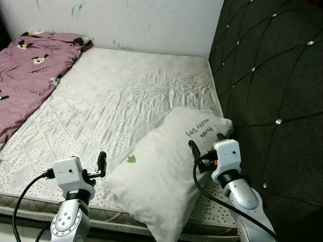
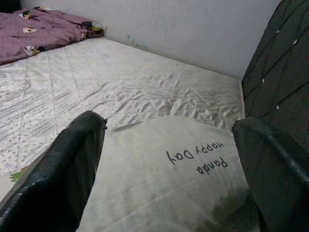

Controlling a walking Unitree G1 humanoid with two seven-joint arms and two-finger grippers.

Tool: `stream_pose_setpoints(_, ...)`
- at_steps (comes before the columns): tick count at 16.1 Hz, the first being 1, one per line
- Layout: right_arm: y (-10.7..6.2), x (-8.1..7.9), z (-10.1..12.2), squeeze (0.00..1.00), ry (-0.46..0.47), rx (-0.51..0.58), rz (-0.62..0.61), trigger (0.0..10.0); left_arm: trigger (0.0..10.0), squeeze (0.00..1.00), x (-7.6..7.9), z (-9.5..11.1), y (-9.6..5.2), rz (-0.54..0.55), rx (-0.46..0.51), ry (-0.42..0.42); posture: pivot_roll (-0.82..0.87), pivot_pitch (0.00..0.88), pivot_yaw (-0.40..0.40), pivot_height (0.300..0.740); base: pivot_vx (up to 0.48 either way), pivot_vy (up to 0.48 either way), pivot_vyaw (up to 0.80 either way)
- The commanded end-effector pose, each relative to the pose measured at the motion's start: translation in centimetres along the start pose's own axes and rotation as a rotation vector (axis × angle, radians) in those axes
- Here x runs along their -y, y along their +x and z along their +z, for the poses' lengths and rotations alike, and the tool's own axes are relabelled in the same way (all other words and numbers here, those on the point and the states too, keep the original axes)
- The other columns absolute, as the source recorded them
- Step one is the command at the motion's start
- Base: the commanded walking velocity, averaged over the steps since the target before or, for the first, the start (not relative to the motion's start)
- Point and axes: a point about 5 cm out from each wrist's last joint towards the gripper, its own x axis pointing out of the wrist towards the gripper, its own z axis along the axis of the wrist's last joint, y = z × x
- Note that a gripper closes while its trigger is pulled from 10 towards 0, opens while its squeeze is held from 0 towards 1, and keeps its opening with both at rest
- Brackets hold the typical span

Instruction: Clean up the room

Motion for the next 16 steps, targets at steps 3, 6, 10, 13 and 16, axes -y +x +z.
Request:
stream_pose_setpoints(3, -0.03, 0.01, 0.15, 0.0, 0.008, 0.0, 0.01, 10.0, 10.0, 0.0, 0.07, 0.03, 0.0, -0.003, -0.008, -0.004, 0.06, 0.075, -0.032, 0.677, 0.0, 0.0, 0.0)
stream_pose_setpoints(6, -0.04, -0.03, 0.13, 0.0, 0.008, -0.003, 0.017, 10.0, 10.0, 0.0, 0.1, 0.02, -0.03, -0.003, -0.01, -0.006, 0.06, 0.076, -0.032, 0.642, 0.0, 0.0, 0.0)
stream_pose_setpoints(10, -0.02, -0.19, 0.12, 0.0, 0.006, -0.003, 0.028, 10.0, 10.0, 0.0, 0.09, -0.03, -0.01, -0.003, -0.012, -0.011, 0.06, 0.076, -0.032, 0.602, 0.0, 0.0, 0.0)
stream_pose_setpoints(13, 0.03, -0.18, 0.1, 0.0, 0.007, -0.007, 0.033, 10.0, 10.0, 0.0, 0.13, -0.05, 0.04, -0.003, -0.017, -0.011, 0.07, 0.08, -0.038, 0.602, 0.0, 0.0, 0.0)
stream_pose_setpoints(16, 0.09, -0.29, 0.07, 0.0, 0.011, -0.008, 0.046, 10.0, 10.0, 0.0, 0.09, -0.03, 0.04, 0.002, -0.016, -0.014, 0.07, 0.08, -0.04, 0.602, 0.0, 0.0, 0.0)
